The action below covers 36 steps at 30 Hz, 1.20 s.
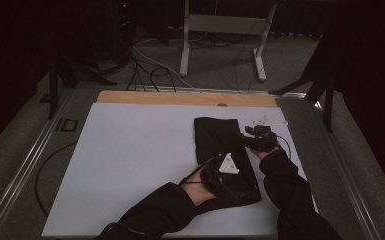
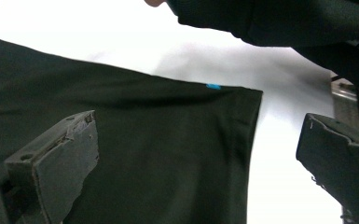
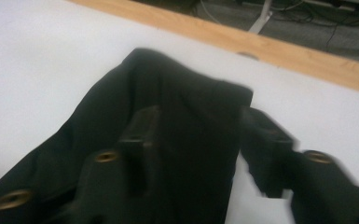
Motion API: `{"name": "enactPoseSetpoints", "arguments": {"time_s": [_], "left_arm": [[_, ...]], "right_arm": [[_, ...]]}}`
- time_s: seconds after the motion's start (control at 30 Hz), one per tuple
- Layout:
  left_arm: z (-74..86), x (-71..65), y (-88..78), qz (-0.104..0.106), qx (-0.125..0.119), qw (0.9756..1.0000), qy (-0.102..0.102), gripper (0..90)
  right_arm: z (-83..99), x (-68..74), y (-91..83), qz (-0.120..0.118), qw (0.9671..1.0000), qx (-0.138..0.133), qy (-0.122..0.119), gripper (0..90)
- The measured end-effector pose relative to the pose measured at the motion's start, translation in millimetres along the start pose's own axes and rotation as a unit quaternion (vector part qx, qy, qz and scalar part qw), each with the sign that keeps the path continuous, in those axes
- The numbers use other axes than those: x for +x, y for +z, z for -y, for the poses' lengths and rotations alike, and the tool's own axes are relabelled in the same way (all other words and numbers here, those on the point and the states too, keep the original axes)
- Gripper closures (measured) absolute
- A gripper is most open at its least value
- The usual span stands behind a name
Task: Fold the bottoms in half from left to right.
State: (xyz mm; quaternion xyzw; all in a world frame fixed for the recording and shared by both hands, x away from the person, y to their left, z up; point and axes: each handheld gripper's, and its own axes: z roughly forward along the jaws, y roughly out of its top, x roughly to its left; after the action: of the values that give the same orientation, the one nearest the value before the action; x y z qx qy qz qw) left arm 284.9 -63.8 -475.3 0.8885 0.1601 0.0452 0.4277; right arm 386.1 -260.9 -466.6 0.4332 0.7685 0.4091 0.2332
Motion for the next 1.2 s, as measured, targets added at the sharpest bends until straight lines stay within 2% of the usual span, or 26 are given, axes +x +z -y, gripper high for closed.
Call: {"name": "enactPoseSetpoints", "arguments": {"time_s": [0.03, 0.07, 0.13, 0.3, 0.43, 0.57, 0.63, 0.67, 0.87, 0.9, 0.93, 1.03, 1.1, 1.2], "left_arm": [[1.8, -0.4, -0.6, 0.001, 0.001, 1.0, -0.001, 0.9], [3.7, -0.8, -1.6, 0.003, 0.002, 1.0, 0.0, 0.9], [7.5, -0.7, -4.1, 0.005, 0.001, 1.0, -0.004, 0.9], [19.2, 5.3, -13.9, 0.005, -0.016, 0.9997, -0.018, 0.9], [28.9, 10.7, -20.7, -0.003, -0.022, 0.9994, -0.026, 0.9], [38.3, 16.4, -23.3, -0.015, -0.02, 0.9991, -0.033, 1.0], [42.2, 19.7, -24.3, -0.019, -0.02, 0.9989, -0.037, 1.0], [43.5, 21.3, -24.9, -0.021, -0.018, 0.9989, -0.039, 1.0], [48.9, 28.6, -28.3, -0.032, -0.019, 0.9982, -0.048, 1.0], [49.3, 29.5, -29.1, -0.035, -0.02, 0.9981, -0.048, 1.0], [49.8, 30.5, -29.8, -0.036, -0.02, 0.998, -0.047, 1.0], [50.9, 33.5, -31.4, -0.043, -0.017, 0.9979, -0.045, 1.0], [51.8, 35.8, -32.5, -0.047, -0.018, 0.9977, -0.046, 1.0], [52.7, 40.1, -34.3, -0.05, -0.019, 0.9974, -0.049, 1.2]], "right_arm": [[3.0, 0.9, -0.9, -0.003, 1.0, 0.002, -0.003, 56.2], [6.2, 2.5, -1.9, -0.005, 1.0, 0.007, -0.003, 63.8], [13.5, 6.3, -5.4, -0.011, 0.9998, 0.012, -0.008, 70.1], [33.5, 13.7, -13.7, -0.026, 0.9993, 0.024, -0.005, 89.6], [51.6, 19.2, -21.0, -0.039, 0.9985, 0.037, -0.011, 89.9], [70.0, 22.5, -31.6, -0.053, 0.9978, 0.041, 0.001, 89.9], [74.6, 23.4, -34.0, -0.055, 0.9975, 0.044, -0.001, 89.9], [84.1, 24.9, -37.2, -0.048, 0.9973, 0.055, -0.011, 89.9], [101.6, 14.3, -35.2, -0.033, 0.9966, 0.076, -0.001, 89.9], [103.4, 12.2, -34.8, -0.034, 0.9968, 0.072, 0.004, 89.9], [103.5, 11.2, -35.4, -0.035, 0.9968, 0.071, 0.011, 89.9], [103.6, 10.5, -35.7, -0.027, 0.9969, 0.074, -0.001, 90.0], [103.3, 8.6, -35.0, -0.015, 0.9971, 0.074, 0.0, 90.0], [103.4, 8.4, -35.0, -0.015, 0.9971, 0.074, 0.0, 89.9]]}}
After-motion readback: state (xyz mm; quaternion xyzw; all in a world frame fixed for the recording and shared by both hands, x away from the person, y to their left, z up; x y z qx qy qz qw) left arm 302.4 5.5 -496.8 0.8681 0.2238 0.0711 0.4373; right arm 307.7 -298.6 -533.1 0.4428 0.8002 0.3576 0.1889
